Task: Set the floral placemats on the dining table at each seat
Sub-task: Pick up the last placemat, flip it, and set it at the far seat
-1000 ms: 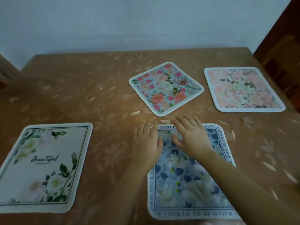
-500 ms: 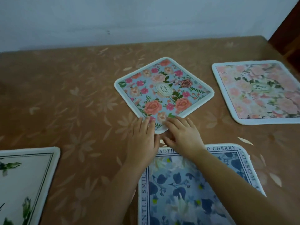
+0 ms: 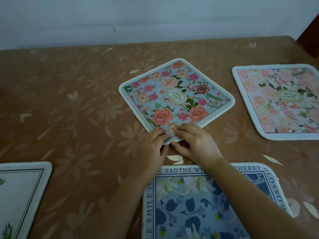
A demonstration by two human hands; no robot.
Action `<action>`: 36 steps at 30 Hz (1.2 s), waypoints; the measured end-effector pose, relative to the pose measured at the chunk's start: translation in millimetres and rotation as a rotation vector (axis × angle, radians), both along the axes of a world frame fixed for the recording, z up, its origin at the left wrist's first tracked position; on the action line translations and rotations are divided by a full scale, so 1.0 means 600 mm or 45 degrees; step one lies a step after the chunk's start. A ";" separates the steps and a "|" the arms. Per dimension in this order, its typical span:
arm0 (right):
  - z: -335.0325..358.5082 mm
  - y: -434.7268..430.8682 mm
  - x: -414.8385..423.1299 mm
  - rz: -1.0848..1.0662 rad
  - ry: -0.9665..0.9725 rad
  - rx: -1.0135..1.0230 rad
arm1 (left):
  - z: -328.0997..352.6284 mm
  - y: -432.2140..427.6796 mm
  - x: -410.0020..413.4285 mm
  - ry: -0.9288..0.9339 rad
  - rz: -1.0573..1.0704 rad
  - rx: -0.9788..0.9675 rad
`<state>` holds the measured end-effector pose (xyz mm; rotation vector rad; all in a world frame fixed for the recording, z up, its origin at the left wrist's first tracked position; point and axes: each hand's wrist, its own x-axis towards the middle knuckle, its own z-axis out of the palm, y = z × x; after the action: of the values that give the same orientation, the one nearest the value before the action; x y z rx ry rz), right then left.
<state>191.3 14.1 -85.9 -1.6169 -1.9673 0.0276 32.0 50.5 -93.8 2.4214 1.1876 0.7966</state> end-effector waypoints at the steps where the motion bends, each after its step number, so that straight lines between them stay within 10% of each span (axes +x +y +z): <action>1: 0.001 -0.001 -0.001 -0.005 0.018 -0.010 | 0.002 0.002 0.000 -0.041 0.010 -0.016; 36: 0.211 -0.257 -0.194 0.060 0.327 -0.229 | 0.228 -0.266 -0.229 -0.350 0.375 -0.277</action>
<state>75.1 -140.2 40.8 -1.5879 -1.8450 0.4206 -105.4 -108.8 42.9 1.9179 1.4501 0.9905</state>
